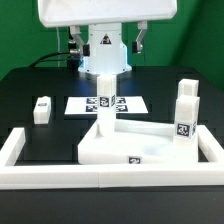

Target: Assemble desk

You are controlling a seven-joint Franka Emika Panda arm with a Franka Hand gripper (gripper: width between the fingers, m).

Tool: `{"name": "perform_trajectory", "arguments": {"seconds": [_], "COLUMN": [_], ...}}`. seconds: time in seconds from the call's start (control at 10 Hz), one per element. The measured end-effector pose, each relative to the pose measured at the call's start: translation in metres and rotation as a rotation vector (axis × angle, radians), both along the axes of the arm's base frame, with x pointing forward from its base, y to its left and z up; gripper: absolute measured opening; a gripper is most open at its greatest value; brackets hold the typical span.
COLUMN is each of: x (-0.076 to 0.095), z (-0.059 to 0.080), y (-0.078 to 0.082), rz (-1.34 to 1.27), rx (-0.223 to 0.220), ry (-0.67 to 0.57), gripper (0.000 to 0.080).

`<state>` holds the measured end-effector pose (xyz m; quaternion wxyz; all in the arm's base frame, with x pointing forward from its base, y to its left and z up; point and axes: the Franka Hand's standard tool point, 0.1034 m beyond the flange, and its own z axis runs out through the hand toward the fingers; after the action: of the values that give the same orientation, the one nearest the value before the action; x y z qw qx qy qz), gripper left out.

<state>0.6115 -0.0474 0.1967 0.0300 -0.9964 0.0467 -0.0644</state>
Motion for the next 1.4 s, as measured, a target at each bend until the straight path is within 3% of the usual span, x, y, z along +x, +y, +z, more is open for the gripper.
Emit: {"name": "perform_trajectory", "arguments": {"seconds": [0.1,0.4,0.5,0.8,0.9,1.0,1.1,1.2,1.4], "x": [-0.001,-0.048,-0.064,-0.063,-0.072,-0.086,-0.102,-0.11,-0.121], "z": [-0.002,-0.046,-0.053,-0.057,-0.069,-0.086,-0.091,-0.093,-0.094], "y": [-0.004,-0.075,-0.078,-0.075,-0.084,-0.108,-0.129,-0.137,-0.134], "rz": [0.077,0.092,0.072,0.089,0.091,0.096,0.092,0.069,0.067], "rx": [-0.012,-0.012,0.02,0.044,0.06,0.062,0.049,0.053,0.072], "ry": [-0.001,0.106,0.207,0.36,0.436,0.525,0.631,0.696,0.809], "gripper": [0.0649,0.0649,0.0649,0.0649,0.0649,0.0649,0.0649,0.0649,0.0649]}}
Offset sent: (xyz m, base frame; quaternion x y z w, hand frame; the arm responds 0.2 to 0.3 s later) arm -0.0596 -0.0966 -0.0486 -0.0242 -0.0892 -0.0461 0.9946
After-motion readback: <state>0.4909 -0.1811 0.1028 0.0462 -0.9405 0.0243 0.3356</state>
